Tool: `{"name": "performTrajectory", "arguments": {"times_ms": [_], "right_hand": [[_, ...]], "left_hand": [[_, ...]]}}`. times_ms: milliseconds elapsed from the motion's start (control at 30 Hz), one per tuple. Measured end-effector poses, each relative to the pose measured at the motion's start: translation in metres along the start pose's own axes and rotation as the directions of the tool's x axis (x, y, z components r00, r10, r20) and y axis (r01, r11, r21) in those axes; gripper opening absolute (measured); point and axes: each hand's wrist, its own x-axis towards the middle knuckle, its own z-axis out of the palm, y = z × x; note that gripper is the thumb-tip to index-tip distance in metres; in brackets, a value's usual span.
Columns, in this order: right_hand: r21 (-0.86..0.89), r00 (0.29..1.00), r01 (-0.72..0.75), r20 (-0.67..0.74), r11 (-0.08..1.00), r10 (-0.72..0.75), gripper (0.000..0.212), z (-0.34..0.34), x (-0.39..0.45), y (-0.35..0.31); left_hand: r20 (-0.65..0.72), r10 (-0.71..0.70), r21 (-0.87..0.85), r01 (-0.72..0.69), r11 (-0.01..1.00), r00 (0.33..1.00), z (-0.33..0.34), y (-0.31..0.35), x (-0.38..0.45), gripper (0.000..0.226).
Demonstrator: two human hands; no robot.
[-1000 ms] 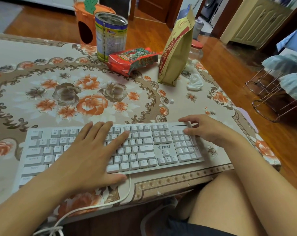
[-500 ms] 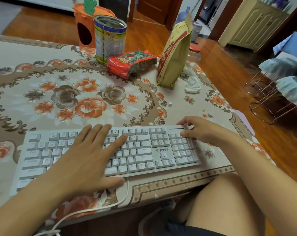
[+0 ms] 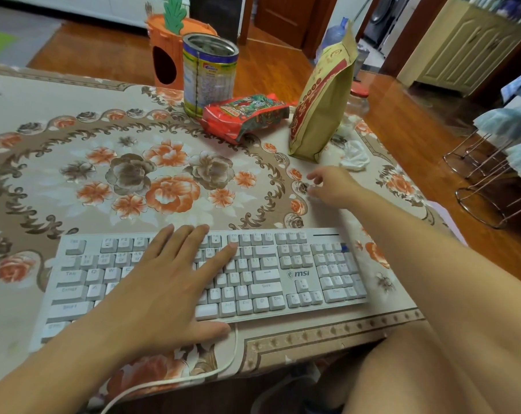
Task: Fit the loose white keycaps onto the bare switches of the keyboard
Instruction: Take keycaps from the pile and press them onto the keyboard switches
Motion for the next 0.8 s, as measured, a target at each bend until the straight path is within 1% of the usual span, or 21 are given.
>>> {"name": "performTrajectory", "arguments": {"times_ms": [67, 167, 200, 233, 300, 333, 433, 533, 667, 800], "right_hand": [[-0.070, 0.998, -0.026, -0.063, 0.997, 0.021, 0.024, 0.011, 0.008, 0.002], [-0.069, 0.995, -0.023, -0.102, 0.997, 0.016, 0.009, 0.013, 0.004, 0.001], [-0.021, 0.994, 0.001, -0.111, 1.000, -0.003, 0.008, 0.011, -0.003, 0.001], [0.073, 0.990, 0.030, -0.138, 0.997, -0.020, 0.008, 0.006, -0.013, 0.000], [0.305, 0.978, 0.094, -0.206, 0.948, -0.030, 0.009, -0.005, -0.045, -0.002], [0.383, 0.974, 0.129, -0.222, 0.915, -0.045, 0.011, -0.011, -0.063, -0.004], [0.471, 0.976, 0.177, -0.195, 0.864, -0.094, 0.018, -0.017, -0.117, -0.004], [0.508, 0.981, 0.158, -0.180, 0.847, -0.075, 0.023, -0.011, -0.146, 0.006], [0.494, 0.987, 0.118, -0.154, 0.861, -0.047, 0.028, -0.001, -0.162, 0.020], [0.568, 0.994, 0.070, -0.113, 0.820, -0.007, 0.029, 0.000, -0.163, 0.027]], "left_hand": [[-0.003, 0.001, 0.001, -0.001, 1.000, 1.000, 0.000, 0.000, 0.000, 0.110], [-0.010, -0.002, 0.005, 0.002, 1.000, 1.000, 0.000, -0.001, 0.000, 0.109], [-0.011, 0.000, 0.007, 0.000, 1.000, 1.000, 0.000, -0.001, 0.000, 0.109], [-0.010, 0.002, 0.008, -0.002, 1.000, 1.000, 0.000, -0.001, 0.000, 0.109], [-0.014, 0.004, 0.011, -0.003, 1.000, 1.000, 0.001, -0.001, 0.000, 0.109], [-0.019, 0.003, 0.012, -0.003, 1.000, 1.000, 0.001, -0.001, 0.000, 0.109], [-0.025, -0.001, 0.014, 0.001, 1.000, 1.000, 0.003, -0.001, 0.001, 0.109], [-0.020, 0.002, 0.017, -0.001, 1.000, 1.000, 0.002, -0.001, 0.001, 0.110], [-0.015, -0.005, 0.017, 0.005, 1.000, 1.000, 0.002, 0.000, 0.001, 0.110], [-0.020, -0.005, 0.023, 0.005, 1.000, 1.000, 0.001, -0.001, 0.000, 0.110]]}}
